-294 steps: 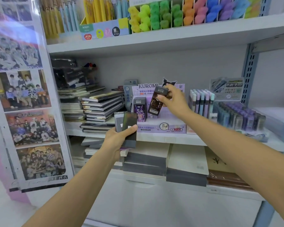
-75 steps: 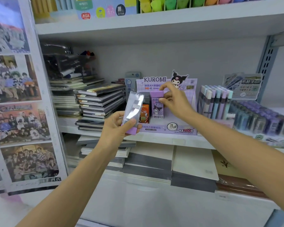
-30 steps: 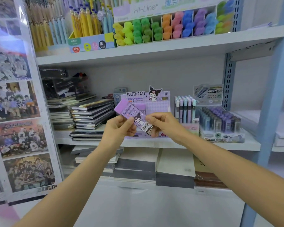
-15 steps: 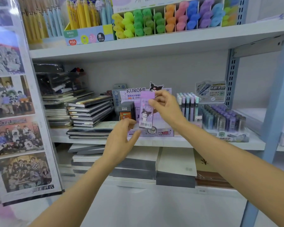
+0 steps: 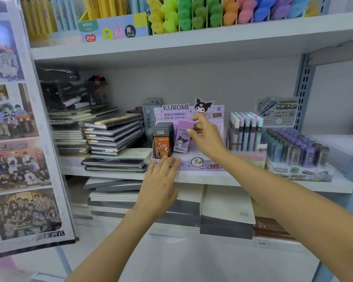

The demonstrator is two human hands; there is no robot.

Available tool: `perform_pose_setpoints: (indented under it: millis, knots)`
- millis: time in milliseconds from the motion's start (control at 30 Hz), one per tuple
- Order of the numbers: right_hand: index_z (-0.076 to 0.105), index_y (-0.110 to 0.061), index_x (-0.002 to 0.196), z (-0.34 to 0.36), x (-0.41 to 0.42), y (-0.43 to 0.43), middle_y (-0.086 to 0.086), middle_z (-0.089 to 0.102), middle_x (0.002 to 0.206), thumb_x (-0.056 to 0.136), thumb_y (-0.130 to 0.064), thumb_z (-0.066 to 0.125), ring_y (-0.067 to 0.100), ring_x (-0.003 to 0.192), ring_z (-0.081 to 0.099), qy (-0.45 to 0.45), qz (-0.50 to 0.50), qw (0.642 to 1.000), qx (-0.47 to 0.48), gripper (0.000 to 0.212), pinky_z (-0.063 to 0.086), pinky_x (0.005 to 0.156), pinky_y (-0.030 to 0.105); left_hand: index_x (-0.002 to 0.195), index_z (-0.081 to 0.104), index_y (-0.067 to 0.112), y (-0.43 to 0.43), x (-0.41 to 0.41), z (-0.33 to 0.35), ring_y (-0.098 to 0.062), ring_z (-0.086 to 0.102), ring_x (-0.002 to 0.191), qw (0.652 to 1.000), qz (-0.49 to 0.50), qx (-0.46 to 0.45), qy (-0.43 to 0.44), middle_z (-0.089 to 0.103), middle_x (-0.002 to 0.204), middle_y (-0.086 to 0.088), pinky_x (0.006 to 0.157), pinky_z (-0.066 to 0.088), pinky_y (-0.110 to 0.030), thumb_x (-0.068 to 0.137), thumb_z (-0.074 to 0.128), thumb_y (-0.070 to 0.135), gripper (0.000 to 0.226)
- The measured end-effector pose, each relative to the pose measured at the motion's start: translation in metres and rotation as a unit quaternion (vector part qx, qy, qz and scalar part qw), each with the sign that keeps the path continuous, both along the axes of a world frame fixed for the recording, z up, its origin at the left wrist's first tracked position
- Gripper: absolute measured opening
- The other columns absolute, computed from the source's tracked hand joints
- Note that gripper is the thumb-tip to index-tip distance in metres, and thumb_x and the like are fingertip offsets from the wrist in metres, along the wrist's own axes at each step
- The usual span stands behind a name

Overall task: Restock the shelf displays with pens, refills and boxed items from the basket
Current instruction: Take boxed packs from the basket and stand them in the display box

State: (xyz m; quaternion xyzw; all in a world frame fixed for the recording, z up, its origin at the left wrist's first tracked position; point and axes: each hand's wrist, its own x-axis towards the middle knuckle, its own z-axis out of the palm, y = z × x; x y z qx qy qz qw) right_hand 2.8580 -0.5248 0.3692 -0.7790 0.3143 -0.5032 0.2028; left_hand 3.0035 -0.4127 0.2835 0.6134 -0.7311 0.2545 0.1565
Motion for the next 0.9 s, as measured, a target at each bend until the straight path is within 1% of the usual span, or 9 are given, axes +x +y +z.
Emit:
perform_pose_setpoints:
  millis: [167,233,367,467,567,667,767,833,900]
  knots:
    - [0.051,-0.009,0.108,0.013,-0.002,-0.012,0.017,0.071,0.092,0.092,-0.006,0.061,0.031,0.086,0.067,0.07,0.013,0.997,0.012,0.019,0.053,0.081,0.04,0.15,0.027,0.012,-0.001,0.0,0.0,-0.025,0.027,0.14,1.0,-0.016,-0.01,0.014,0.033,0.148,-0.005,0.121,0.012,-0.043,0.086,0.058,0.025,0.073]
    - [0.051,-0.01,0.111,0.011,0.002,-0.014,0.015,0.07,0.09,0.092,-0.007,0.062,0.03,0.084,0.066,0.082,0.002,0.997,0.002,0.022,0.054,0.08,0.039,0.149,0.03,0.011,-0.001,0.0,0.0,-0.027,0.03,0.138,0.999,-0.021,-0.011,0.022,0.036,0.147,-0.007,0.119,0.016,-0.044,0.084,0.06,0.024,0.073]
    - [0.051,-0.022,0.12,0.0,0.012,-0.01,-0.001,0.058,0.099,0.09,-0.008,0.064,0.013,0.08,0.06,0.071,-0.017,0.994,-0.084,0.035,0.051,0.075,0.022,0.149,0.03,0.01,0.0,0.0,-0.001,-0.026,0.03,0.137,0.999,-0.025,-0.011,0.027,0.036,0.147,-0.007,0.117,0.021,-0.044,0.084,0.061,0.023,0.074]
    - [0.057,-0.019,0.114,-0.006,0.013,-0.012,-0.005,0.051,0.105,0.089,-0.007,0.064,0.011,0.086,0.053,0.085,-0.05,0.987,-0.127,0.028,0.046,0.078,0.023,0.151,0.026,0.013,-0.001,0.0,-0.004,-0.024,0.025,0.14,0.999,-0.02,-0.007,0.025,0.033,0.149,-0.005,0.119,0.017,-0.043,0.085,0.062,0.025,0.076]
    - [0.06,-0.019,0.114,-0.008,0.011,-0.012,-0.009,0.043,0.102,0.088,-0.01,0.066,0.008,0.088,0.048,0.121,-0.104,0.977,-0.144,0.028,0.042,0.07,0.022,0.153,0.021,0.015,-0.002,0.0,-0.005,-0.022,0.018,0.145,0.999,-0.019,-0.003,0.041,0.027,0.154,-0.002,0.122,0.008,-0.041,0.088,0.059,0.025,0.076]
    - [0.059,-0.021,0.123,-0.003,0.005,-0.006,-0.003,0.045,0.111,0.09,-0.015,0.066,0.013,0.099,0.049,0.145,-0.114,0.976,-0.12,0.034,0.049,0.08,0.032,0.154,0.019,0.015,0.001,-0.003,-0.006,-0.022,0.011,0.148,0.997,-0.03,-0.006,0.071,0.022,0.158,-0.002,0.122,0.002,-0.04,0.089,0.057,0.022,0.076]
    - [0.056,-0.016,0.128,-0.01,-0.005,0.016,0.001,0.048,0.12,0.092,-0.017,0.062,0.014,0.105,0.051,0.1,-0.068,0.983,-0.139,0.036,0.049,0.086,0.032,0.147,0.036,0.004,0.011,-0.011,-0.016,-0.03,0.026,0.145,0.992,-0.052,-0.045,0.107,0.035,0.153,-0.012,0.119,0.02,-0.049,0.082,0.063,0.009,0.071]
    - [0.062,-0.012,0.115,-0.035,-0.014,0.04,0.0,0.055,0.11,0.093,-0.014,0.059,0.012,0.091,0.055,0.068,-0.006,0.983,-0.168,0.023,0.049,0.076,0.027,0.139,0.046,0.0,0.016,-0.019,-0.039,-0.035,0.04,0.137,0.985,-0.065,-0.082,0.136,0.045,0.145,-0.017,0.11,0.034,-0.051,0.075,0.066,0.003,0.067]
    - [0.065,-0.014,0.101,-0.076,-0.025,0.064,-0.005,0.06,0.096,0.092,-0.014,0.057,0.009,0.079,0.056,0.086,0.048,0.983,-0.154,0.012,0.045,0.068,0.02,0.136,0.048,-0.001,0.021,-0.031,-0.074,-0.035,0.046,0.128,0.974,-0.074,-0.095,0.191,0.048,0.139,-0.018,0.105,0.04,-0.047,0.072,0.066,0.0,0.066]
